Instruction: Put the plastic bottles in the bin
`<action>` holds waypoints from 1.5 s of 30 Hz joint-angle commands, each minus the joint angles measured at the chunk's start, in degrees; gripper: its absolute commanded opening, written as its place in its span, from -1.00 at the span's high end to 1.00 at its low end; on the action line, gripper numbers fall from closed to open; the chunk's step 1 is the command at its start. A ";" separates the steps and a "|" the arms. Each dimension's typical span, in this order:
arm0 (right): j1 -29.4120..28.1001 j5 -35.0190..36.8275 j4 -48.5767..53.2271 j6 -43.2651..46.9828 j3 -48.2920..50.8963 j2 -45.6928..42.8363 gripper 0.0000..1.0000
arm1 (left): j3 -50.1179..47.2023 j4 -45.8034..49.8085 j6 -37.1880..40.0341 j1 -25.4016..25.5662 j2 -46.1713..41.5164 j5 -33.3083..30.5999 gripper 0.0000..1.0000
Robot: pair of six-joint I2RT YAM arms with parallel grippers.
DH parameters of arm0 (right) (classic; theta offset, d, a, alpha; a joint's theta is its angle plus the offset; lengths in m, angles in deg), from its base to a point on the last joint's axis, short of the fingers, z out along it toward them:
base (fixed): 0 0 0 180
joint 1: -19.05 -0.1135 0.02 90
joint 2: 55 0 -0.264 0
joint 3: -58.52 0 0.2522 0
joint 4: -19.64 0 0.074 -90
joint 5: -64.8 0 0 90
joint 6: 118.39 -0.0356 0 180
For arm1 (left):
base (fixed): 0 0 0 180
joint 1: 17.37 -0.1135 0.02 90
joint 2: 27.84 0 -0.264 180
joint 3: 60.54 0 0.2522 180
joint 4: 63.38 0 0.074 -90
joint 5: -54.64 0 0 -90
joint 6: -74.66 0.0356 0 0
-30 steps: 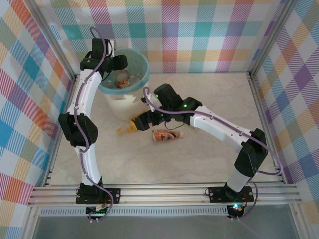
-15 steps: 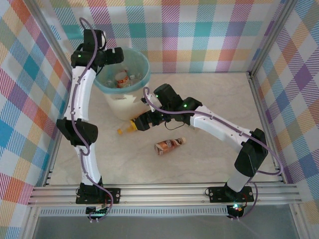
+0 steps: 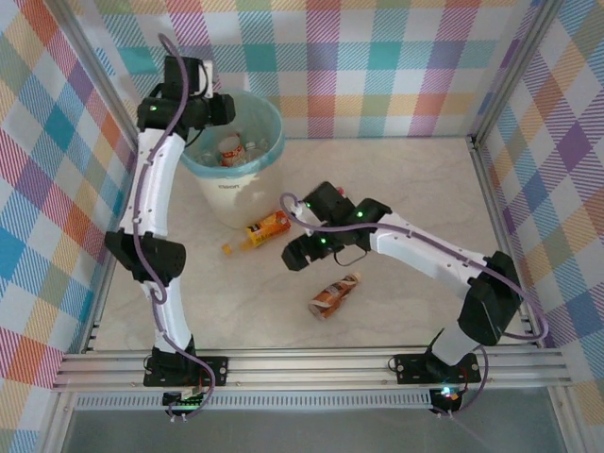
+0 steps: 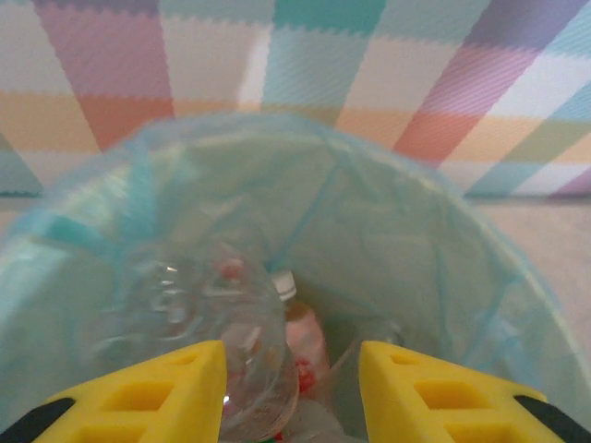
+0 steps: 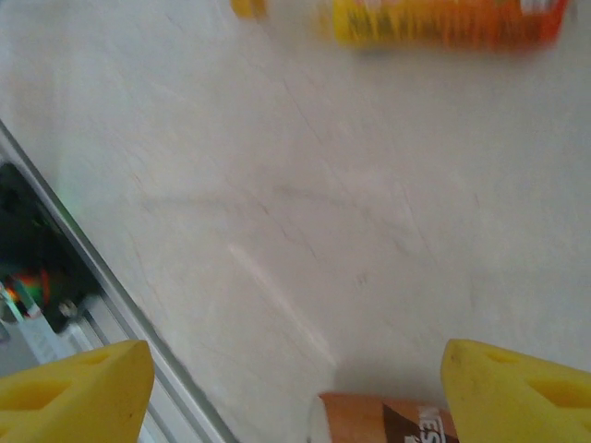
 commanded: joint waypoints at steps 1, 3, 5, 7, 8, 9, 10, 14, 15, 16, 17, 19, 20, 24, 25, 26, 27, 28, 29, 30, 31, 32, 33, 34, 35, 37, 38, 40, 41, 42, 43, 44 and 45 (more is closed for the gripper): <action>-0.38 -0.70 8.48 -5.07 5.67 -4.20 -0.57 | 0.52 4.43 0.11 -0.38 3.56 -4.38 0.14; -1.08 -2.50 10.28 -8.24 9.86 -6.10 -0.53 | 1.97 5.86 -1.10 -1.91 5.52 -4.75 0.12; -2.39 -3.04 12.12 -10.94 12.97 -7.86 -0.52 | 4.89 8.38 -2.37 -3.46 7.97 -3.28 0.10; -3.18 -2.36 14.45 -13.92 15.50 -9.04 -0.52 | 7.25 10.49 -2.89 -4.11 9.49 -1.99 0.06; -3.20 -1.53 15.48 -15.44 16.46 -9.28 -0.54 | 7.38 10.59 -2.88 -4.16 9.36 -1.36 0.03; -3.19 -0.50 16.42 -17.04 17.53 -9.48 -0.61 | 7.11 10.17 -3.12 -4.06 8.80 -0.46 -0.01; -3.16 0.50 16.81 -18.36 18.41 -9.76 -0.68 | 6.64 9.58 -3.30 -4.05 8.23 0.26 -0.04; -2.70 4.04 15.99 -23.52 21.66 -9.58 -0.81 | 4.65 6.64 -4.05 -3.72 4.96 2.40 -0.19; -2.59 3.83 14.76 -24.37 22.27 -8.91 -0.84 | 4.44 6.01 -4.03 -3.56 4.09 2.81 -0.20; -2.58 3.52 13.74 -24.75 22.67 -8.49 -0.85 | 4.36 5.63 -4.11 -3.39 3.50 3.15 -0.20; -2.57 2.95 12.02 -25.54 23.16 -7.74 -0.86 | 4.36 5.17 -4.25 -3.12 2.80 3.52 -0.21; -2.45 2.04 9.07 -26.63 23.93 -6.36 -0.88 | 4.34 4.49 -4.39 -2.72 1.24 4.20 -0.21; -2.40 1.77 7.90 -27.14 24.10 -5.69 -0.89 | 4.28 4.22 -4.38 -2.54 0.58 4.39 -0.21; -2.34 1.54 5.01 -27.99 25.14 -3.17 -0.89 | 3.52 3.33 -4.28 -1.60 -2.71 4.26 -0.22; -2.32 1.56 4.64 -28.07 25.55 -2.59 -0.89 | 3.12 3.06 -4.27 -1.52 -3.48 4.18 -0.22; -2.24 1.74 4.29 -28.16 26.01 -2.19 -0.89 | 2.64 2.65 -4.29 -1.36 -4.36 4.08 -0.22; -2.23 1.93 3.86 -28.25 26.65 -1.82 -0.88 | 2.07 2.20 -4.29 -1.21 -5.34 3.94 -0.23; -2.14 1.94 3.46 -28.27 27.10 -1.58 -0.89 | 1.49 1.71 -4.33 -1.09 -6.23 3.76 -0.23; -2.06 2.02 3.07 -28.27 27.53 -1.35 -0.88 | 0.93 1.26 -4.38 -0.93 -7.03 3.67 -0.24; -1.89 2.16 2.46 -28.31 27.97 -1.17 -0.88 | 0.27 0.73 -4.46 -0.75 -7.84 3.59 -0.24; -1.67 2.13 1.94 -28.35 28.27 -0.95 -0.86 | -0.14 0.50 -4.55 -0.60 -8.53 3.60 -0.24; -1.48 2.11 1.55 -28.27 28.34 -0.71 -0.84 | -0.42 0.42 -4.63 -0.41 -9.04 3.51 -0.24; -1.48 2.11 1.26 -28.19 28.37 -0.51 -0.82 | -0.68 0.39 -4.72 -0.23 -9.36 3.64 -0.25; -1.36 2.11 0.99 -28.09 28.36 -0.32 -0.79 | -1.03 0.31 -4.72 -0.06 -9.80 3.81 -0.25; -1.28 2.11 0.63 -27.99 28.44 -0.07 -0.77 | -1.32 0.31 -4.81 0.10 -10.18 3.99 -0.25; -1.13 2.18 0.05 -27.37 28.49 0.41 -0.68 | -1.77 0.56 -4.90 0.45 -10.62 4.23 -0.26; -1.09 2.24 0.00 -26.99 28.37 0.39 -0.62 | -2.08 0.61 -4.98 0.54 -10.79 4.55 -0.26; -1.09 2.29 -0.13 -26.11 28.21 -0.18 -0.49 | -2.88 0.75 -5.49 0.81 -11.17 5.65 -0.28; -1.09 2.29 -0.09 -25.54 28.07 -0.72 -0.44 | -3.37 0.81 -5.73 0.76 -11.33 6.55 -0.29; -1.08 2.37 0.10 -25.05 28.04 -1.57 -0.39 | -3.90 0.92 -5.96 0.87 -11.45 7.93 -0.31; -1.09 2.38 0.27 -24.53 27.92 -2.42 -0.36 | -4.29 1.29 -6.12 0.94 -11.54 9.73 -0.32; -1.09 2.45 0.50 -23.96 27.71 -3.39 -0.33 | -4.55 1.62 -6.37 1.15 -11.63 10.91 -0.32; -1.09 2.53 0.90 -23.09 27.31 -4.92 -0.30 | -4.92 2.01 -6.62 1.36 -11.71 12.55 -0.33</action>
